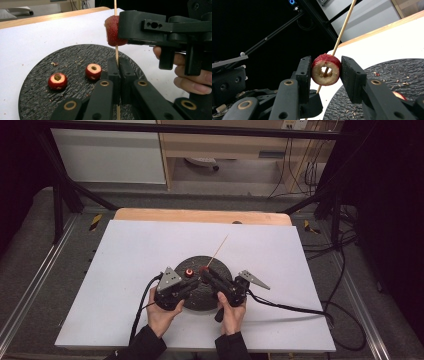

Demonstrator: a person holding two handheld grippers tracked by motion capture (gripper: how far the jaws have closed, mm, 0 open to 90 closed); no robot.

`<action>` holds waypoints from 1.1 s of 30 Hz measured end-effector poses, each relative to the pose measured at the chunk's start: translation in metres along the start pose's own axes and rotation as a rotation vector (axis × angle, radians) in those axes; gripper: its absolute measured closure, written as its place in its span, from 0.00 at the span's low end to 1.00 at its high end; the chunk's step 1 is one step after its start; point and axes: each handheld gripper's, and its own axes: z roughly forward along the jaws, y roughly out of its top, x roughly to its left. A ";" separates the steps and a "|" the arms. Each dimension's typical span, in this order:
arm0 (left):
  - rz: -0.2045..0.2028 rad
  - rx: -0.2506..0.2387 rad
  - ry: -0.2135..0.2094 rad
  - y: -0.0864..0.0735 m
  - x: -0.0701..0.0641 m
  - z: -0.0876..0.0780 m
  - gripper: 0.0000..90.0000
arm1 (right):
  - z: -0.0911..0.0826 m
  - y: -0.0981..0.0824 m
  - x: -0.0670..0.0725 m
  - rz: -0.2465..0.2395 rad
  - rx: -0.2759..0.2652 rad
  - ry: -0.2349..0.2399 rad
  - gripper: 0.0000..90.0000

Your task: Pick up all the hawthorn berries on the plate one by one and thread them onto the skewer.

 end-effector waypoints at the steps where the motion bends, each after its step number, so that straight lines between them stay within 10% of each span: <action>1: 0.001 0.001 -0.002 0.000 0.000 0.000 0.98 | 0.000 0.000 0.000 -0.002 0.003 0.000 0.68; 14: 0.024 0.027 -0.006 -0.010 0.013 -0.020 0.98 | -0.010 0.019 0.004 -0.134 0.105 -0.047 0.39; 24: 0.033 0.084 -0.007 -0.033 0.034 -0.051 0.98 | -0.016 0.028 -0.008 -0.292 0.348 -0.166 0.10; 33: 0.026 0.118 0.002 -0.051 0.049 -0.070 0.98 | -0.014 0.031 -0.015 -0.381 0.505 -0.209 0.05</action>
